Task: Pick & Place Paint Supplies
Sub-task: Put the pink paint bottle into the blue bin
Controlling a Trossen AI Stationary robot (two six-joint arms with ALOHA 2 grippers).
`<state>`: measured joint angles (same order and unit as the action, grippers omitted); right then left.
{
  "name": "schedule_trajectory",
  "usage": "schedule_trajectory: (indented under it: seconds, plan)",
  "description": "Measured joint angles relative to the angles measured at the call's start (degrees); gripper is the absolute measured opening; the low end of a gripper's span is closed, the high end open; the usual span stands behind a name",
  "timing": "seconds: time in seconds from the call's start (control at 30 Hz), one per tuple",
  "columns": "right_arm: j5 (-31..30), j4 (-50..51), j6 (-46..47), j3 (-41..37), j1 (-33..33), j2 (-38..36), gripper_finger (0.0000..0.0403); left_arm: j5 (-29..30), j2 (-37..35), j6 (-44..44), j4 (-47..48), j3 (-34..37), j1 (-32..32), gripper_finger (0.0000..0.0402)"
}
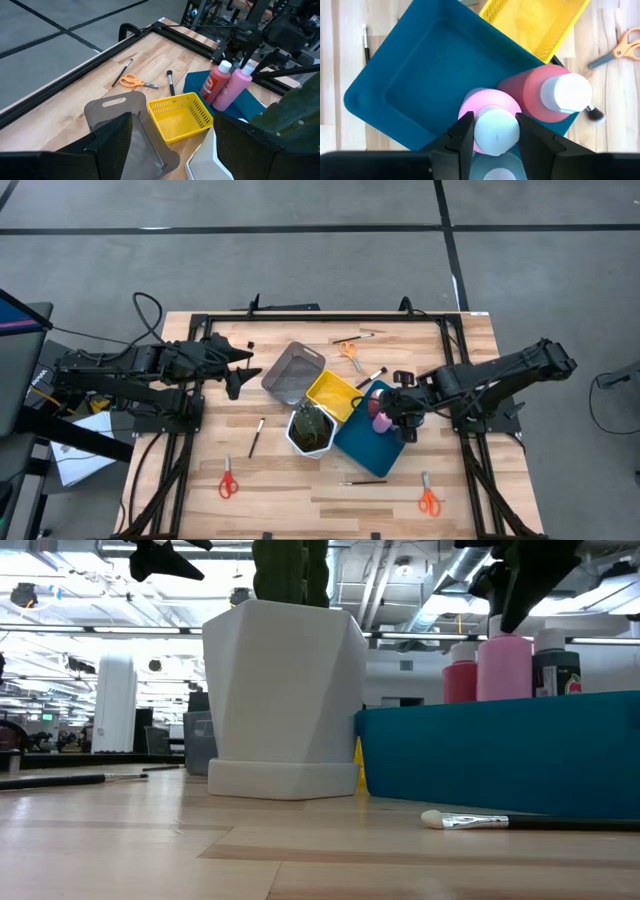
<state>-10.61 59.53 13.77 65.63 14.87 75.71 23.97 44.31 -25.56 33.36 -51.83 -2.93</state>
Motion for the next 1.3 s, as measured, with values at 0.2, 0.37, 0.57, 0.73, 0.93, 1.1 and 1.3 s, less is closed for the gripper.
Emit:
schedule_trajectory:
  seconds: [0.2,0.37,0.57,0.73,0.93,1.1,1.3]
  plan:
    - [0.1,0.02,-0.75,0.0,0.05,0.06,0.0129,0.0,0.0,-0.21,0.0,0.0,0.0,0.0273]
    - [0.19,0.02,-0.86,0.0,0.05,0.06,0.0134,0.0,0.0,-0.22,0.0,0.0,0.0,0.0273]
    - [0.21,0.0,-1.26,0.0,0.05,0.06,0.0136,0.0,0.0,-0.24,0.0,0.0,0.0,0.0273]
    - [0.24,0.0,-1.76,0.02,0.05,0.08,0.0136,0.0,0.0,-0.25,0.0,0.0,-0.01,0.0273]
    - [0.12,-0.27,-1.8,0.15,0.05,0.08,0.0144,0.0,0.0,-0.42,0.0,0.0,0.01,0.0273]
    - [0.19,-0.2,-1.78,0.17,0.03,0.08,0.0159,0.0,0.0,-0.42,0.0,0.0,0.02,0.0273]
    - [0.21,-0.17,-1.76,0.17,0.03,-0.03,0.0178,-0.02,0.0,-0.42,0.0,0.0,0.0,0.0273]
